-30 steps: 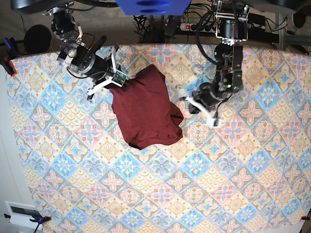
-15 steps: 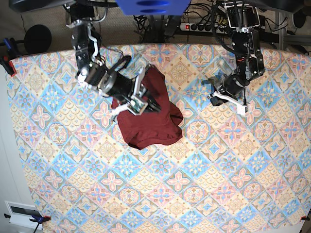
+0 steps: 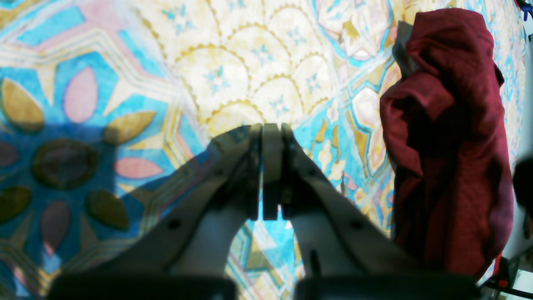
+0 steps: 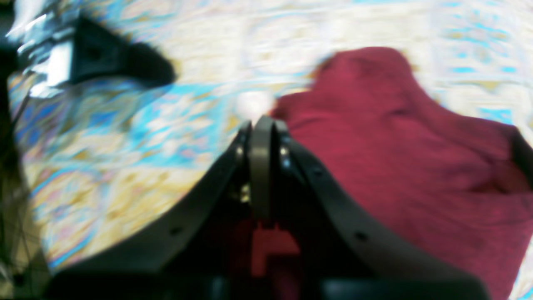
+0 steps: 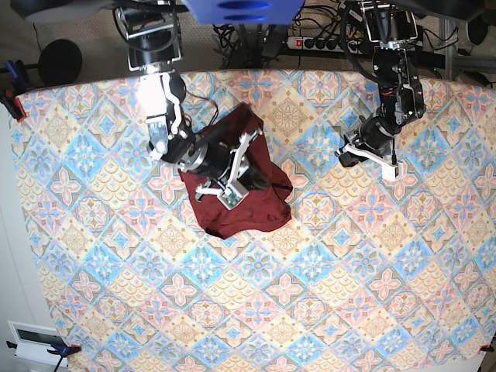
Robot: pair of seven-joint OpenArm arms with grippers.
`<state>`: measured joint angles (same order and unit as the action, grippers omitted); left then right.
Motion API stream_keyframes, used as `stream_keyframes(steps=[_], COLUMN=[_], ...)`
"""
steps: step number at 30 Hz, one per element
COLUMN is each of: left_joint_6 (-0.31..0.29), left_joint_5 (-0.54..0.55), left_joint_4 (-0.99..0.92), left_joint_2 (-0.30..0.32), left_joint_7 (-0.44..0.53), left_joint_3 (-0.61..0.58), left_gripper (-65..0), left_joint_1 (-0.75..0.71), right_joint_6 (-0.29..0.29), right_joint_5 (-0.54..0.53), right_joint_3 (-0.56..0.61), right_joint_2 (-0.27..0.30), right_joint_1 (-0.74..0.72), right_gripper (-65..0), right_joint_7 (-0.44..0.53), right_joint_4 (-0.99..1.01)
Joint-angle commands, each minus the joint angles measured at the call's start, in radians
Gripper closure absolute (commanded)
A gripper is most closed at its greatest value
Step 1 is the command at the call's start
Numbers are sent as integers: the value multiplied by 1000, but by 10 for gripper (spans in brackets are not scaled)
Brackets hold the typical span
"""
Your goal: Layout the t-shirt on the table in an organized manner, then fold the t-shirt properly
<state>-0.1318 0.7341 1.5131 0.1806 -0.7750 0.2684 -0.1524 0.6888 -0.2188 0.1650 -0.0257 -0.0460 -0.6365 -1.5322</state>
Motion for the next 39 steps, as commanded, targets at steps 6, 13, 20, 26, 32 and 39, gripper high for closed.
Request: stream_keyframes(steps=[6,13,20,26,32,39], left_joint_6=[-10,-10,-10,-10,-10,-10], left_joint_5=[8,8,8,8,8,8], left_joint_4=[19,19,19,19,19,85], left_joint_2=[7,4,1,1,3,1], left_joint_7=[7,7,7,7,7,7], left_joint_3=[-1,-2,-4,-4,-4,-4], left_gripper=[0,0,0,0,0,0], left_joint_1=[6,9,10,7,10,6], right_joint_6=[9,9,9,9,4,2], right_joint_5=[-20,-20,-18,-18,-18,-17], right_joint_3=[0,0,5,0,-49,-223], right_joint_2=[-20,-20,-20,4,71,76], right_joint_1=[-78,-107,-59,-53,-44,-41], right_gripper=[0,0,0,0,0,0], right_joint_7=[111,171,183,177,178,178], right_joint_4=[221,332,350,352,350,352])
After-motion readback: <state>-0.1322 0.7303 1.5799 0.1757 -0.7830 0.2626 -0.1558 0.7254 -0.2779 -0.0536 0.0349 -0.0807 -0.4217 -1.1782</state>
